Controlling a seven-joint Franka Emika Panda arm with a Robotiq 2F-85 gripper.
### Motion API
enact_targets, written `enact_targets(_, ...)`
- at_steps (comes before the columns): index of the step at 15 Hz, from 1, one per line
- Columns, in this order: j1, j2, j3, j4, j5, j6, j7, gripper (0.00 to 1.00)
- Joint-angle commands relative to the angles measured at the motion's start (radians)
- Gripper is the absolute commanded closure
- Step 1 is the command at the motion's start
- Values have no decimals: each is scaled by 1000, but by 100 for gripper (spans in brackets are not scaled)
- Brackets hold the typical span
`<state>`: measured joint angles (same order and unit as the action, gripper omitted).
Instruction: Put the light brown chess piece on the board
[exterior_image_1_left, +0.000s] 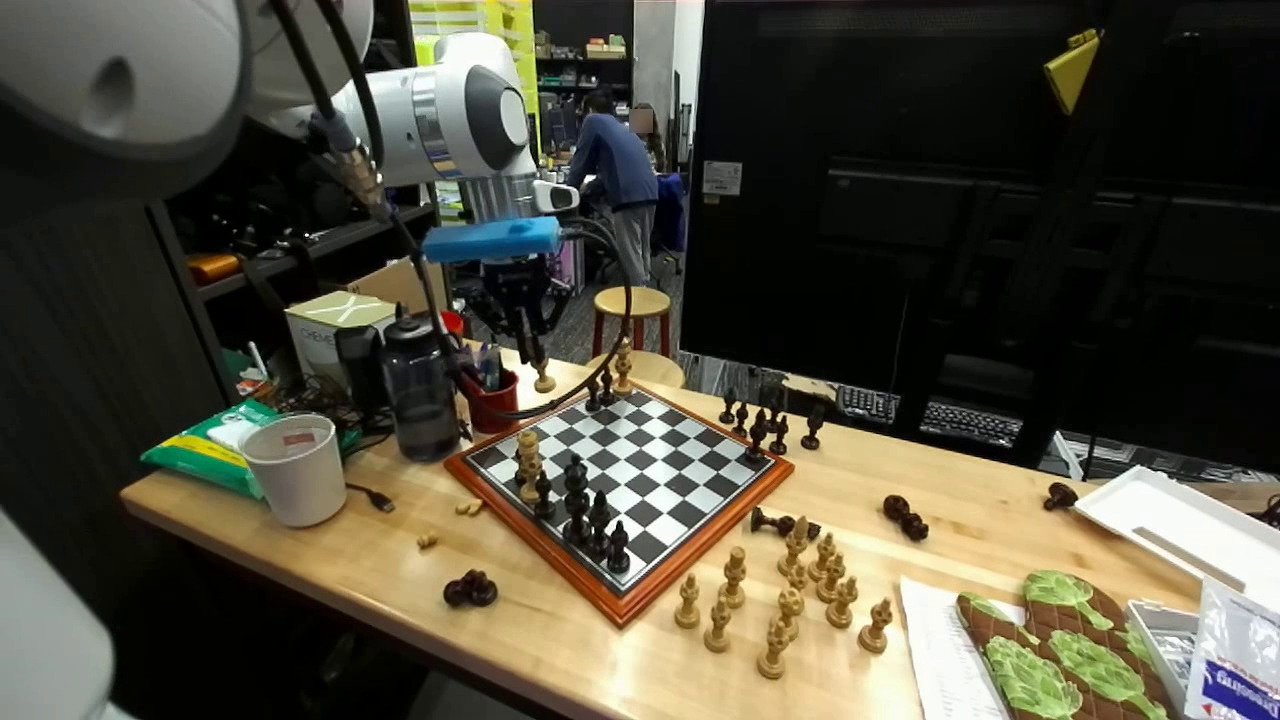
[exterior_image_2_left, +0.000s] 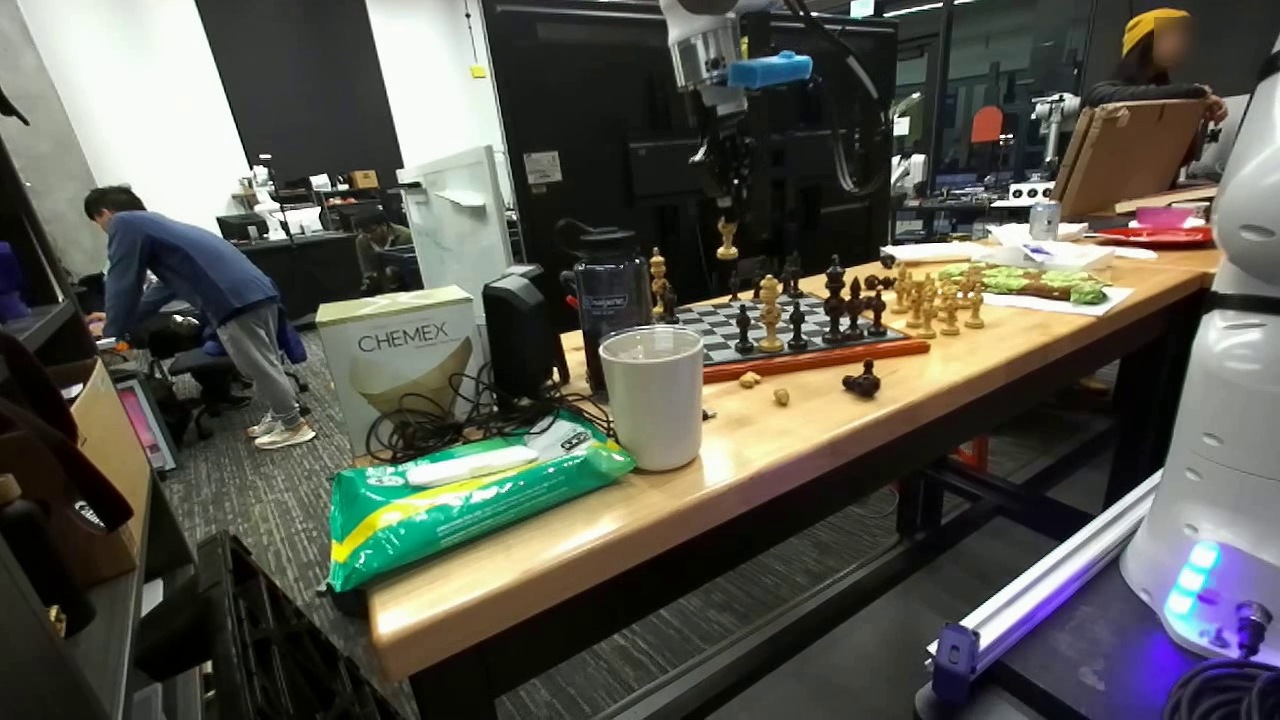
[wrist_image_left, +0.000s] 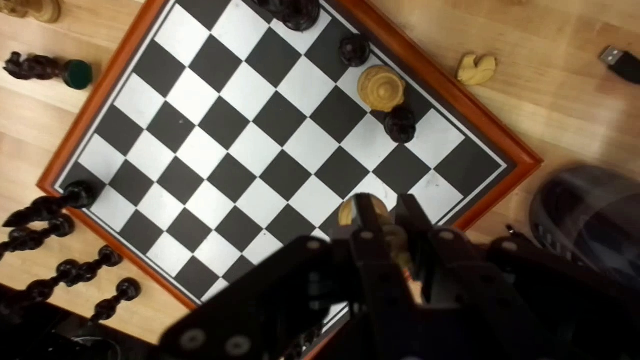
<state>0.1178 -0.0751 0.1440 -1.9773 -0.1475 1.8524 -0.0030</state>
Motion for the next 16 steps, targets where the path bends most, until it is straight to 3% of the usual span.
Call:
enact_targets(1, 9, 58, -4, 43, 68, -22, -81, 96)
enact_targets(16, 38, 105, 21, 151, 48, -158, -110, 96)
